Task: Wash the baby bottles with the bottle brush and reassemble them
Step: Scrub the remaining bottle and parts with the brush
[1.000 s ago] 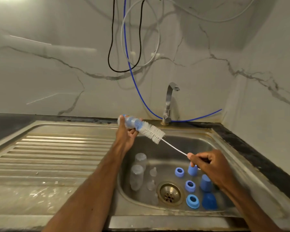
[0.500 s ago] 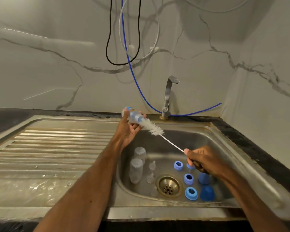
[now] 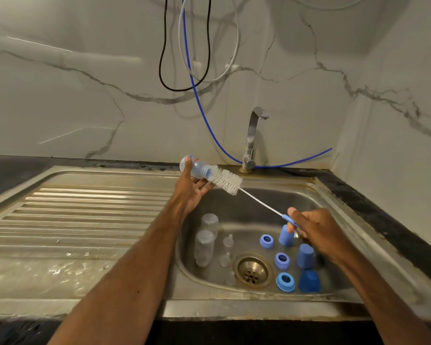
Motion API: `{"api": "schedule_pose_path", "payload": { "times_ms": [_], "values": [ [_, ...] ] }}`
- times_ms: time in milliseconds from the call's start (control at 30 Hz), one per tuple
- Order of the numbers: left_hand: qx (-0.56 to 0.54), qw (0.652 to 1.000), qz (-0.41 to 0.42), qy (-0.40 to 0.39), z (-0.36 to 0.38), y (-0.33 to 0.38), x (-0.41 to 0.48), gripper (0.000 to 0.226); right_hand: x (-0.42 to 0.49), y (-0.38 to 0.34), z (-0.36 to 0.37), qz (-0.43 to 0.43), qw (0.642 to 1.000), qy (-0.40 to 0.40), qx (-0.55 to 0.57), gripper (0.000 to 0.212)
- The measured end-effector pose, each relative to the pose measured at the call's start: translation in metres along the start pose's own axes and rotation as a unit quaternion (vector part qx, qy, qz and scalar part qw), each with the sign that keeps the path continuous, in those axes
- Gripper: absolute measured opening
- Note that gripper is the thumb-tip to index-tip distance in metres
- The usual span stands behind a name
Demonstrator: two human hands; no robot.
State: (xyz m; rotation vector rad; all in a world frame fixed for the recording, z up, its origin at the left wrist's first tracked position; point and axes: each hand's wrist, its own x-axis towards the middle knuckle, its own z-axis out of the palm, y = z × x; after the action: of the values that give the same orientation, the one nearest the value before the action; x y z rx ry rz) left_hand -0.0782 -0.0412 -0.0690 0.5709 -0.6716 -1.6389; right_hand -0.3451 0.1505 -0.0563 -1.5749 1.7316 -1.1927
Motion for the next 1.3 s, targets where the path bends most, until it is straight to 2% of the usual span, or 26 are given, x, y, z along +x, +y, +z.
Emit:
{"api": "schedule_pose_path", "payload": {
  "times_ms": [67,100,200,300,333,400,467,500,600,667,800,833,900,967,1033,1167,1233,1300],
  "values": [
    [-0.013,1.0,0.001,0.013,0.003,-0.001,-0.001,0.066,-0.002,-0.002,0.003,0.059,0.995,-0.07,0.035,0.047],
    [-0.015,1.0,0.007,0.025,0.004,-0.002,0.0,0.065,-0.002,-0.003,0.004,0.06,0.994,-0.079,0.043,0.043],
    [-0.013,0.997,0.022,0.068,0.005,-0.002,0.0,0.062,-0.002,-0.002,0.002,0.002,0.998,-0.017,0.057,0.015],
    [-0.01,0.998,0.024,0.053,0.005,-0.004,-0.001,0.062,0.0,0.003,-0.001,-0.048,0.998,0.018,0.03,0.005],
    [-0.005,0.999,0.024,0.039,0.004,-0.005,-0.001,0.063,0.0,0.004,-0.001,-0.041,0.999,0.007,0.02,0.007],
    [-0.008,1.0,0.02,0.017,0.003,-0.005,0.0,0.065,0.001,0.008,0.004,-0.01,1.0,-0.022,0.009,0.031],
    [-0.031,0.999,0.012,0.015,0.003,-0.004,0.0,0.067,0.0,0.007,0.007,0.019,0.999,-0.044,0.019,0.041],
    [-0.036,0.999,0.012,0.019,0.004,-0.004,0.001,0.068,-0.001,0.006,0.008,0.022,0.998,-0.049,0.025,0.038],
    [-0.028,0.999,0.016,0.026,0.004,-0.005,0.002,0.069,-0.001,0.002,0.006,-0.007,0.999,-0.017,0.033,0.011],
    [-0.021,1.0,0.01,0.021,0.004,-0.007,0.001,0.069,0.0,0.001,0.003,-0.021,1.0,-0.002,0.014,0.006],
    [-0.002,1.0,0.006,0.031,0.008,-0.01,0.002,0.067,-0.001,0.002,0.006,0.056,0.996,-0.071,0.017,0.044],
    [0.0,0.999,0.007,0.031,0.008,-0.01,0.002,0.067,-0.002,0.001,0.007,0.066,0.994,-0.09,0.011,0.046],
    [-0.002,0.999,0.014,0.042,0.006,-0.009,0.003,0.067,-0.004,0.001,0.005,0.069,0.993,-0.092,0.011,0.035],
    [-0.006,0.999,0.017,0.05,0.003,-0.009,0.004,0.066,-0.004,0.002,0.002,0.04,0.998,-0.041,0.018,0.018],
    [-0.008,0.999,0.017,0.044,0.003,-0.008,0.003,0.066,-0.003,0.002,0.0,0.008,1.0,0.004,0.016,0.013],
    [-0.018,0.999,0.012,0.039,0.003,-0.006,0.003,0.068,-0.003,0.0,0.004,0.046,0.996,-0.065,0.039,0.046],
    [-0.013,0.999,0.012,0.042,0.001,-0.005,0.004,0.068,-0.003,-0.001,0.004,0.06,0.994,-0.084,0.042,0.048],
    [-0.013,0.999,0.009,0.035,0.001,-0.005,0.003,0.07,-0.002,-0.001,0.002,0.046,0.995,-0.075,0.041,0.036]
  ]
}}
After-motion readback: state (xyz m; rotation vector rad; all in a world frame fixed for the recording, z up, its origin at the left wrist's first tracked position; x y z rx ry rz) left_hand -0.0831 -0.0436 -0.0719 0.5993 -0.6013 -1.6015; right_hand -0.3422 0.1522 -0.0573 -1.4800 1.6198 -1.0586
